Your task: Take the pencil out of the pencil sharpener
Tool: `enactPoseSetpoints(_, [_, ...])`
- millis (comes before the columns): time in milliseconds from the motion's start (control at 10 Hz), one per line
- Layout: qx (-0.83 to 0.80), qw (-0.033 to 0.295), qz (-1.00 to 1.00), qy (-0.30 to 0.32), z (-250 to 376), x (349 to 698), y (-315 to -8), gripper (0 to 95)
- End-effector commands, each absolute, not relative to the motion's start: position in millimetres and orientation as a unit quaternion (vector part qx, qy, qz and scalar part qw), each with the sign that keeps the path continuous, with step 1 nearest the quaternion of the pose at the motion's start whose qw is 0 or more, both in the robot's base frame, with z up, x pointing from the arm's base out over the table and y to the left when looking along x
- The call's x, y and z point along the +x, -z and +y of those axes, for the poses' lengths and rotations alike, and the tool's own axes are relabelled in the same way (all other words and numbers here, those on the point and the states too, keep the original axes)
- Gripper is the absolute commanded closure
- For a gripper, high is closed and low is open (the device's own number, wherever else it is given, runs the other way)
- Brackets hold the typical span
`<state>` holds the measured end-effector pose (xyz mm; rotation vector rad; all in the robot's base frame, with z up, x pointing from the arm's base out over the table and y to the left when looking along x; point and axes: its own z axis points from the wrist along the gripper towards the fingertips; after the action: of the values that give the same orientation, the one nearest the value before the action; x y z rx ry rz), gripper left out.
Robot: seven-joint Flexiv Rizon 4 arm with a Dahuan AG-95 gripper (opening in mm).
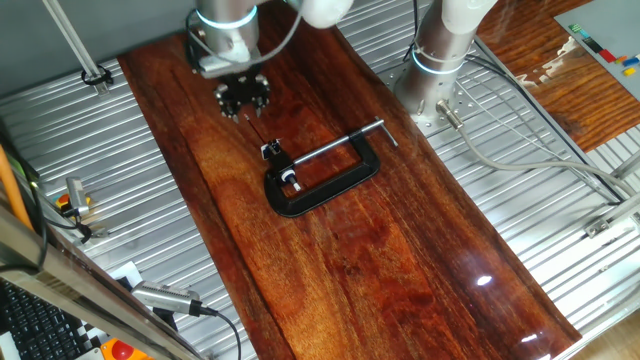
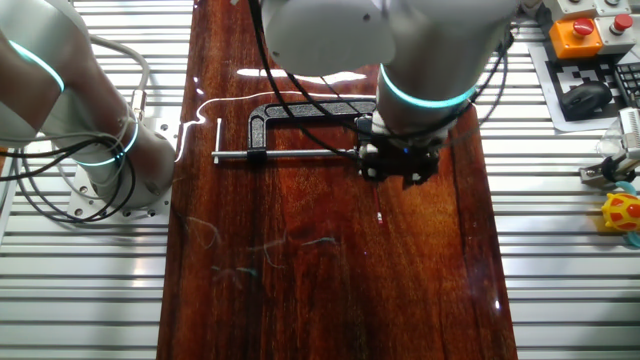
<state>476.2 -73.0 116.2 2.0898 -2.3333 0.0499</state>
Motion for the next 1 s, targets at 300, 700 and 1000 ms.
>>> enactPoseSetpoints(300, [0.681,0.008,-0.732,-0.021,-73.1,476.1,-114.5,57.0])
enactPoseSetpoints(700, [0.66,0.007,-0.751,-0.023,-73.5,477.3,-107.0,57.0])
enactPoseSetpoints(1000, [0.655,0.01,-0.755,-0.014,-73.5,477.3,-107.0,57.0])
